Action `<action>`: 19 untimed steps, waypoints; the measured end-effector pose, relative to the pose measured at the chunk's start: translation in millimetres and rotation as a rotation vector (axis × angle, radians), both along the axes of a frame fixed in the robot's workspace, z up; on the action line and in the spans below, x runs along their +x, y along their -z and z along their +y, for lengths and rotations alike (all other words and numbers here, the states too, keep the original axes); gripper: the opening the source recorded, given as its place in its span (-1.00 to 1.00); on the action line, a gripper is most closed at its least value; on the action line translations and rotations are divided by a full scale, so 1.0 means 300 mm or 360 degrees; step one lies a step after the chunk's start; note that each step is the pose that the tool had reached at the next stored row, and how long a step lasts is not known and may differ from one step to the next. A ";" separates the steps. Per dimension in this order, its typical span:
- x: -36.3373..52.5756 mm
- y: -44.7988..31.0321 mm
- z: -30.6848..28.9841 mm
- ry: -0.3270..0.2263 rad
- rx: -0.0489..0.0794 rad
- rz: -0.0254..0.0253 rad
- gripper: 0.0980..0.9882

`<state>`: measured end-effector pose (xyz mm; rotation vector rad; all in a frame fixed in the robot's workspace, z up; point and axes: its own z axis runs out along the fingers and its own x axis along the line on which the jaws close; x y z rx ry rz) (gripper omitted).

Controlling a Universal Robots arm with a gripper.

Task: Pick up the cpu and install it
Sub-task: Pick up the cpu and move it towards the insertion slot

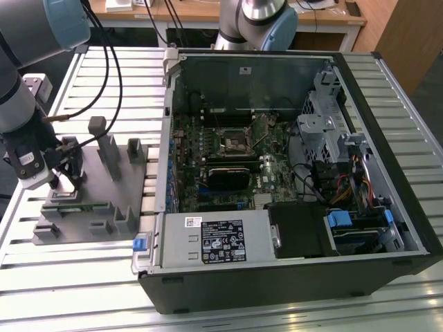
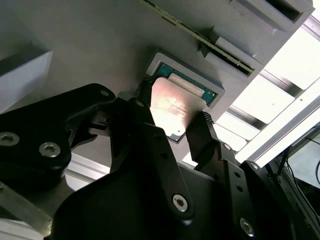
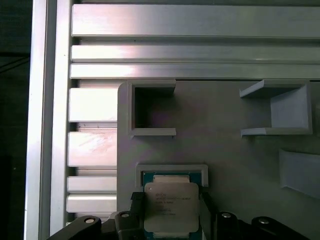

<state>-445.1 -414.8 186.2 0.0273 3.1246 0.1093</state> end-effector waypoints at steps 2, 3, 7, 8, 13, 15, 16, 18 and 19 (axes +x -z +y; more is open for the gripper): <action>0.000 -0.002 0.000 0.0000 0.0000 -0.00001 -0.03; 0.000 -0.004 0.000 0.0000 0.0000 -0.00001 -0.03; 0.000 -0.021 0.000 0.0000 0.0000 0.00001 -0.03; 0.000 -0.026 0.000 0.0000 0.0000 0.00001 -0.03; 0.000 -0.056 0.000 0.0000 0.0000 0.00004 -0.03; 0.000 -0.069 0.000 0.0000 0.0000 0.00010 -0.03; 0.000 -0.076 0.000 0.0000 0.0000 0.00009 -0.03; 0.000 -0.088 0.000 0.0000 0.0002 0.00008 -0.03; 0.000 -0.096 0.000 0.0000 0.0004 0.00010 -0.03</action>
